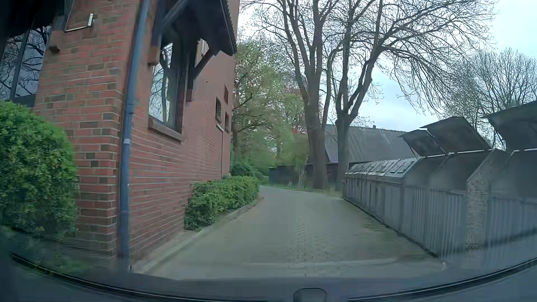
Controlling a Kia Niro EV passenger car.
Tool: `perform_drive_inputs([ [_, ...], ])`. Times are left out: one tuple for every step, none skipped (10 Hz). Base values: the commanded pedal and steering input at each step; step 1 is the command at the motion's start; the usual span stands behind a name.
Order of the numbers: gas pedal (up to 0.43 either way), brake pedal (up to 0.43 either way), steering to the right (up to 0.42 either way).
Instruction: Follow the waypoints while adhering to traffic rules and regulations
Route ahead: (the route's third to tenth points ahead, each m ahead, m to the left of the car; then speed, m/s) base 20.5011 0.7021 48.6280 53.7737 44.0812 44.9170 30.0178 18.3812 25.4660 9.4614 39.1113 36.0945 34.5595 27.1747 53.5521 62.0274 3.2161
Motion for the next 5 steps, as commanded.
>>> perform_drive_inputs([
  [0.067,0.0,0.01],
  [0.079,0.006,0.028],
  [0.067,0.0,0.04],
  [0.067,0.006,0.054],
  [0.067,0.0,0.064],
])
